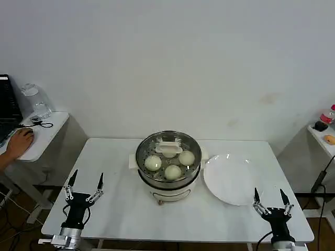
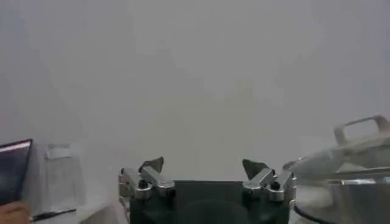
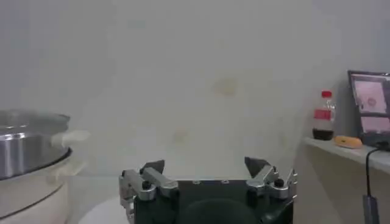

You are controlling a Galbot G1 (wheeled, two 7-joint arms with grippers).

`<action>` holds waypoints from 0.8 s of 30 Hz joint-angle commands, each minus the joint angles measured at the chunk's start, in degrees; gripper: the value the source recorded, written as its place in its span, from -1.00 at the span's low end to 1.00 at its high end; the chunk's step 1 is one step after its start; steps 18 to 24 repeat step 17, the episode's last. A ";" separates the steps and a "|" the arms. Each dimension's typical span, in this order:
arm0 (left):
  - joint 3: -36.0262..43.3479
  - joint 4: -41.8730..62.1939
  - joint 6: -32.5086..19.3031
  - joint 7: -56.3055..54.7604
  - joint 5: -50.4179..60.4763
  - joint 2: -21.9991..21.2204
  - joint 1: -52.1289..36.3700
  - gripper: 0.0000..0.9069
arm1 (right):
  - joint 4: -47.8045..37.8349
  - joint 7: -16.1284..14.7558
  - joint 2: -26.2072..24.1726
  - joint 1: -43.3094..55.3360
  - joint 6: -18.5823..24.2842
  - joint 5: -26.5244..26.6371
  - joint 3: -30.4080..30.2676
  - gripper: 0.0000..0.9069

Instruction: Take steamed baozi put them in steamer then cover it.

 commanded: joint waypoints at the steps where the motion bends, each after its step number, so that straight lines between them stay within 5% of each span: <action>1: -0.32 0.69 -1.55 0.81 -0.67 -0.49 1.25 1.00 | -0.12 -0.04 0.17 -0.15 0.26 -0.58 0.04 1.00; 24: -0.01 0.88 -1.41 0.83 0.28 -0.34 0.34 1.00 | -0.84 0.69 -0.51 0.59 -1.02 -0.38 -0.66 1.00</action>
